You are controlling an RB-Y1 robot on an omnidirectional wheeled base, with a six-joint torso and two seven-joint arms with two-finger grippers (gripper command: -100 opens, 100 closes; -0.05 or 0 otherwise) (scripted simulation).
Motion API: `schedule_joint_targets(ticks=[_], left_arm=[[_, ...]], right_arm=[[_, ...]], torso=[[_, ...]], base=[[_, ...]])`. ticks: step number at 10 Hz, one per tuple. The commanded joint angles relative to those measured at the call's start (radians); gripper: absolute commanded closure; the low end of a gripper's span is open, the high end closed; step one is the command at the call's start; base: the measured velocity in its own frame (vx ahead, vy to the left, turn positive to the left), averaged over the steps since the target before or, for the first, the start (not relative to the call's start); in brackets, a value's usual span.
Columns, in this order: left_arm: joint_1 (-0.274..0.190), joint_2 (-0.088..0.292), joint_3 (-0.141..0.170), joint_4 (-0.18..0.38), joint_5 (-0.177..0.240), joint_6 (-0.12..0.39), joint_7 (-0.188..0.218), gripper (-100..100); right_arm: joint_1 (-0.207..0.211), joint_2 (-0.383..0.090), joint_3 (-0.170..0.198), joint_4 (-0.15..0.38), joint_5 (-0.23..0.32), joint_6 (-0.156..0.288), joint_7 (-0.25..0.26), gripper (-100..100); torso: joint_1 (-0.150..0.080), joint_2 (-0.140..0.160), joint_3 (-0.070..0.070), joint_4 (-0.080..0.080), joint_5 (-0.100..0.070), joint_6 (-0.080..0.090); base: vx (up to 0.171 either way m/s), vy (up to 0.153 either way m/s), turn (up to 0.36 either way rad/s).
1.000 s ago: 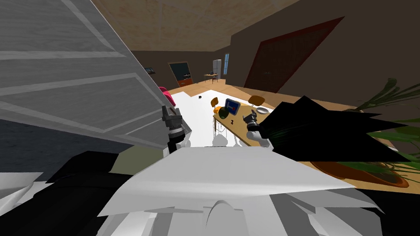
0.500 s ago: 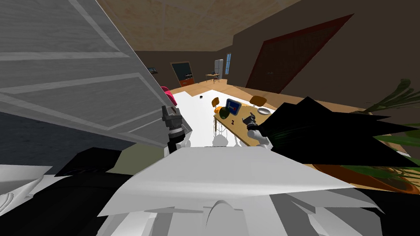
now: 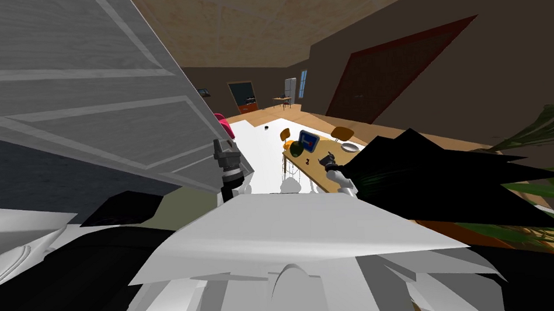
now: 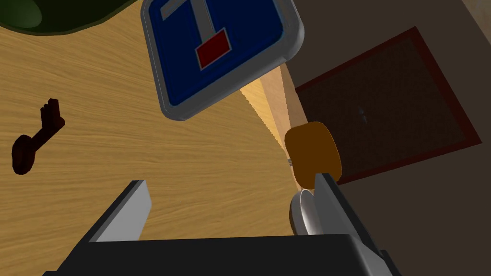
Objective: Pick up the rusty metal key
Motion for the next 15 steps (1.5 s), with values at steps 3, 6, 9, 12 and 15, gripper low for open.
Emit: schedule_joint_targets(ticks=[3, 6, 9, 12, 15], left_arm=[[0.0, 0.0, 0.0, 0.0, 0.0, 0.0, 0.0, 0], [0.0, 0.0, 0.0, 0.0, 0.0, 0.0, 0.0, 0], [0.0, 0.0, 0.0, 0.0, 0.0, 0.0, 0.0, 0], [0.0, 0.0, 0.0, 0.0, 0.0, 0.0, 0.0, 0], [0.0, 0.0, 0.0, 0.0, 0.0, 0.0, 0.0, 0]], right_arm=[[-0.04, -0.016, -0.015, 0.105, -0.059, 0.064, 0.005, -100], [-0.099, -0.034, -0.031, 0.207, -0.137, 0.137, 0.015, -100], [-0.128, -0.042, -0.038, 0.29, -0.176, 0.175, 0.021, -100], [-0.186, -0.055, -0.05, 0.378, -0.25, 0.248, 0.033, -100], [-0.214, -0.059, -0.056, 0.462, -0.285, 0.282, 0.04, -100]], torso=[[0.0, 0.0, 0.0, 0.0, 0.0, 0.0], [0.0, 0.0, 0.0, 0.0, 0.0, 0.0], [0.0, -0.001, 0.0, 0.0, 0.0, 0.0], [0.0, -0.001, 0.0, 0.0, 0.0, 0.0], [0.0, -0.001, -0.001, 0.0, 0.0, 0.0]], base=[[0.008, -0.017, 0.035], [0.012, -0.018, 0.043], [0.015, -0.017, 0.035], [0.02, -0.02, 0.035], [0.02, -0.019, 0.03]])
